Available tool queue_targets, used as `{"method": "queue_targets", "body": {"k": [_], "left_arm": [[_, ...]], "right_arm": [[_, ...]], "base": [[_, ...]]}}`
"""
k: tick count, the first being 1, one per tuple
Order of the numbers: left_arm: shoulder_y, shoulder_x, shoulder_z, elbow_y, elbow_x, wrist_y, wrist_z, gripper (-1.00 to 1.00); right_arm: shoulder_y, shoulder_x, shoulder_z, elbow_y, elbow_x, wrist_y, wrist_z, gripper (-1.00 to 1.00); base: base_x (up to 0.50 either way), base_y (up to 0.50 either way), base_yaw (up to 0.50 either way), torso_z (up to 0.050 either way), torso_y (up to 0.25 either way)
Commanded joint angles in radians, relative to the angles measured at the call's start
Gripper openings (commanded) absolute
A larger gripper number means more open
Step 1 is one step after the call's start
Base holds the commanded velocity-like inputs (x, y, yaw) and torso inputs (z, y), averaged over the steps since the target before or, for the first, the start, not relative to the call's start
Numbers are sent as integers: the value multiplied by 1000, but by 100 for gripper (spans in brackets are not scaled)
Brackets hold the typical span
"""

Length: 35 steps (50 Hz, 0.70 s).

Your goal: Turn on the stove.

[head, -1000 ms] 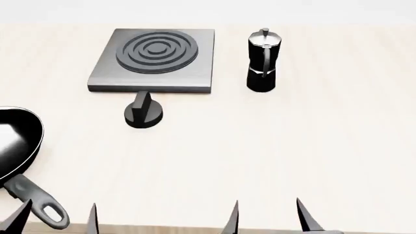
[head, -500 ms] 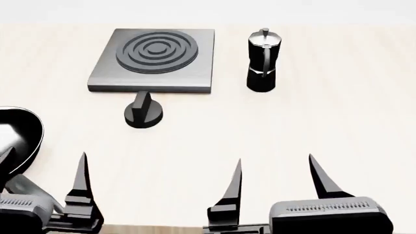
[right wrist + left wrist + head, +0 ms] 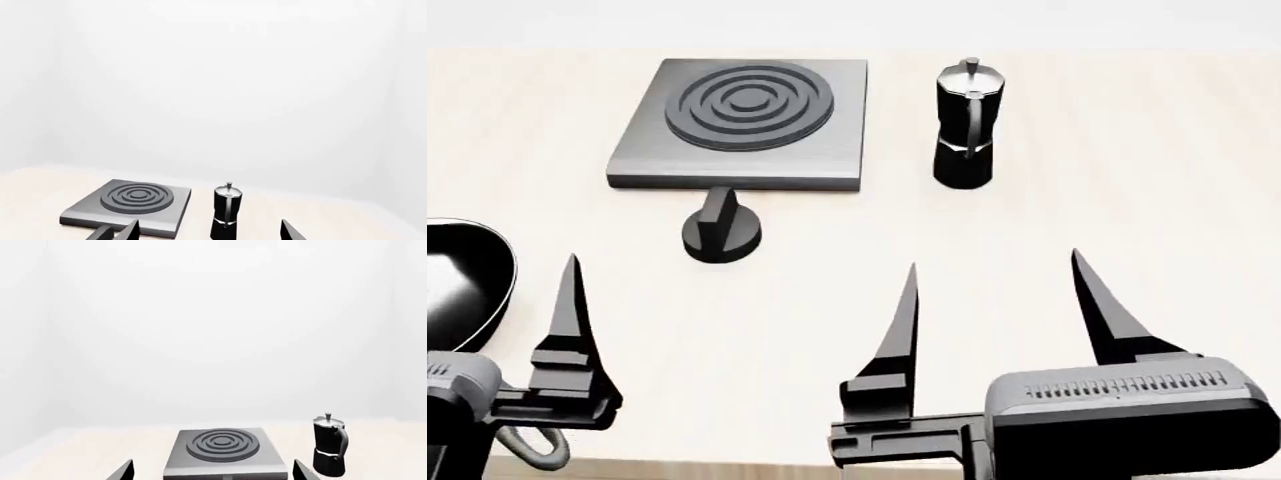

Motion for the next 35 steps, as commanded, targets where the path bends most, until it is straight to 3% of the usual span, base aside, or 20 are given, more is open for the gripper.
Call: {"method": "queue_targets", "body": {"k": [1,13,35], "left_arm": [[-24,-3,1,14,-12,-18,-16,100],[-18,-12,5,15,-25,-15,-23,100],[-20,-23,12,20,-45,-16,-41,100]], "right_arm": [[37,-4,3,-10,11,14,11,100],[29,18,-40,10,-6,-2,22,100],[31,19,-40,4,19,-7,31,100]], "base": [[0,0,0,0,0],[0,0,0,0,0],[0,161,0,0,0]]}}
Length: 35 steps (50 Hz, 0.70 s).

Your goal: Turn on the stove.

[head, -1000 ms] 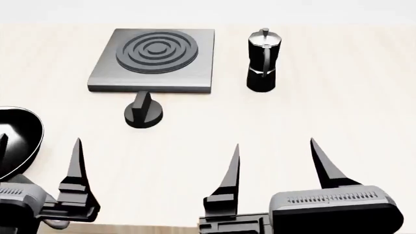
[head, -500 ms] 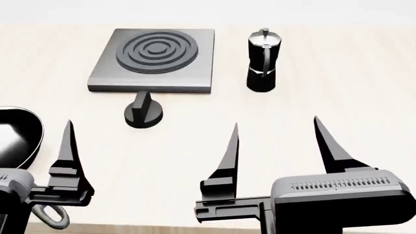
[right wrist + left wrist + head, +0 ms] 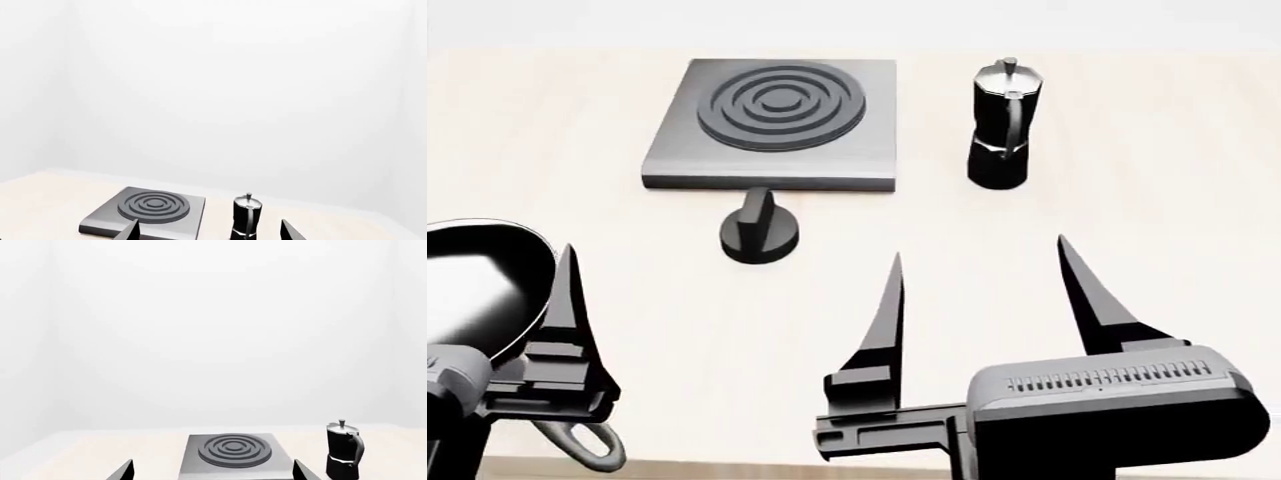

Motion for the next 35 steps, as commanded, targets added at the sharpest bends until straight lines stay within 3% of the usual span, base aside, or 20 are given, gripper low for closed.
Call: {"method": "queue_targets", "body": {"k": [1,35], "left_arm": [[-2,-7,6,4,-7,-3,-10,100],[-4,-24,15,1,-28,11,-36,100]], "right_arm": [[3,2,-3,2,11,-4,5,100],[12,18,-20,-2,22,5,32,100]], "base": [[0,164,0,0,0],[0,163,0,0,0]]}}
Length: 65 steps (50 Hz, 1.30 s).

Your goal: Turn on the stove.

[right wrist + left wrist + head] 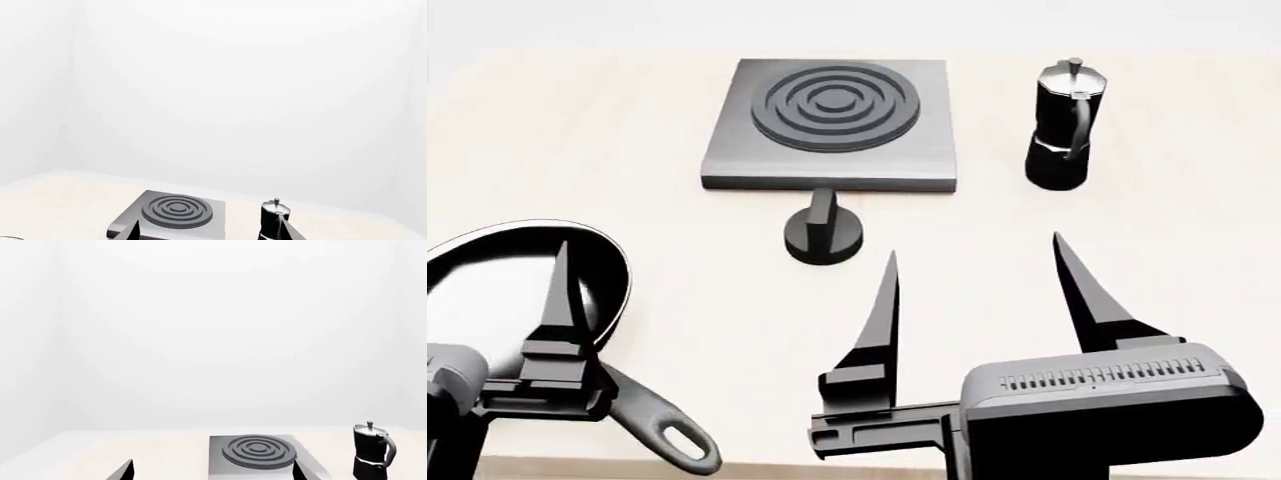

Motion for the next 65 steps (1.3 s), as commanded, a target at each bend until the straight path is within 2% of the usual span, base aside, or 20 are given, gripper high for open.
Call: {"method": "queue_targets", "body": {"k": [1,32,65], "left_arm": [[0,-6,5,-2,-5,5,-8,100],[-2,-25,15,-9,-18,8,-28,100],[-5,-39,24,-7,-33,9,-48,100]], "right_arm": [[1,6,-4,-1,5,0,7,100],[8,18,-19,-4,19,3,27,100],[15,39,-49,5,23,4,43,100]], "base": [[0,164,0,0,0],[0,163,0,0,0],[1,22,0,0,0]]}}
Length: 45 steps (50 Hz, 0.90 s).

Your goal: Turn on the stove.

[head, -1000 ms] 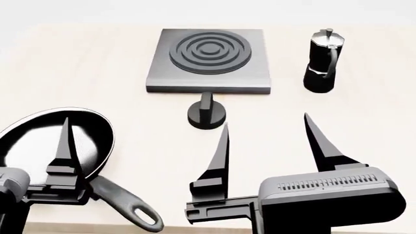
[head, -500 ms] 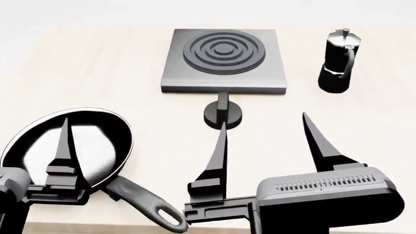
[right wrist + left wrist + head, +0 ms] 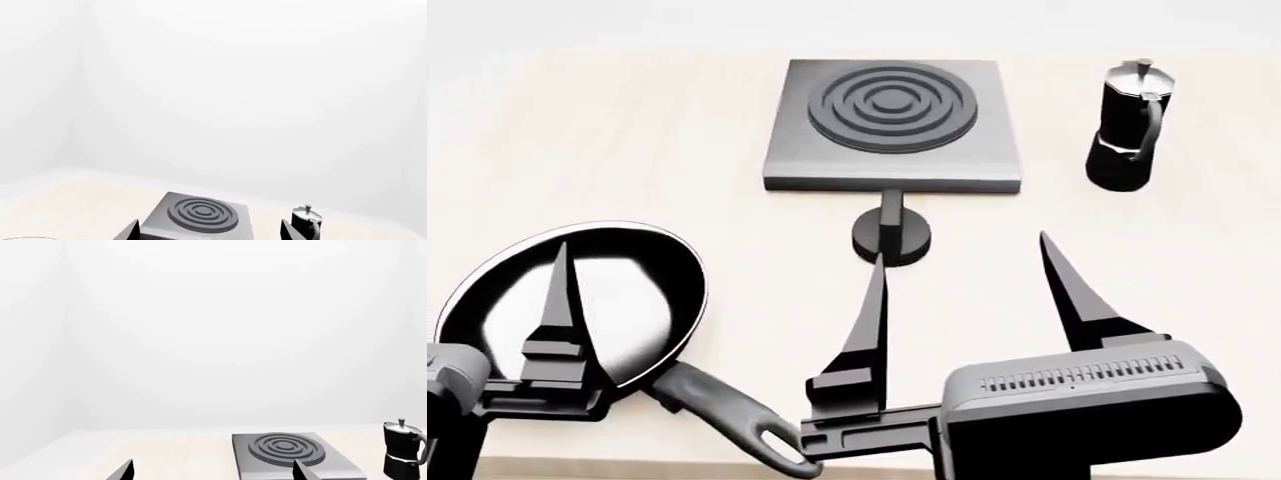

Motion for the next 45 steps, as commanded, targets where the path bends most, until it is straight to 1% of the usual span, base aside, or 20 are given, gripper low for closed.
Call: {"method": "queue_targets", "body": {"k": [1,12,22,45], "left_arm": [[0,-5,3,-8,-5,10,-4,100],[-2,-9,7,-13,-8,14,-10,100],[-3,-14,8,-7,-15,9,-16,100],[-5,-21,16,-11,-22,15,-29,100]], "right_arm": [[1,4,-4,2,7,-1,4,100],[1,6,-1,7,16,-7,7,100],[-2,5,8,8,30,-15,9,100],[-5,12,11,13,44,-34,17,100]], "base": [[0,141,0,0,0],[0,147,0,0,0],[10,1,0,0,0],[127,0,0,0,0]]}}
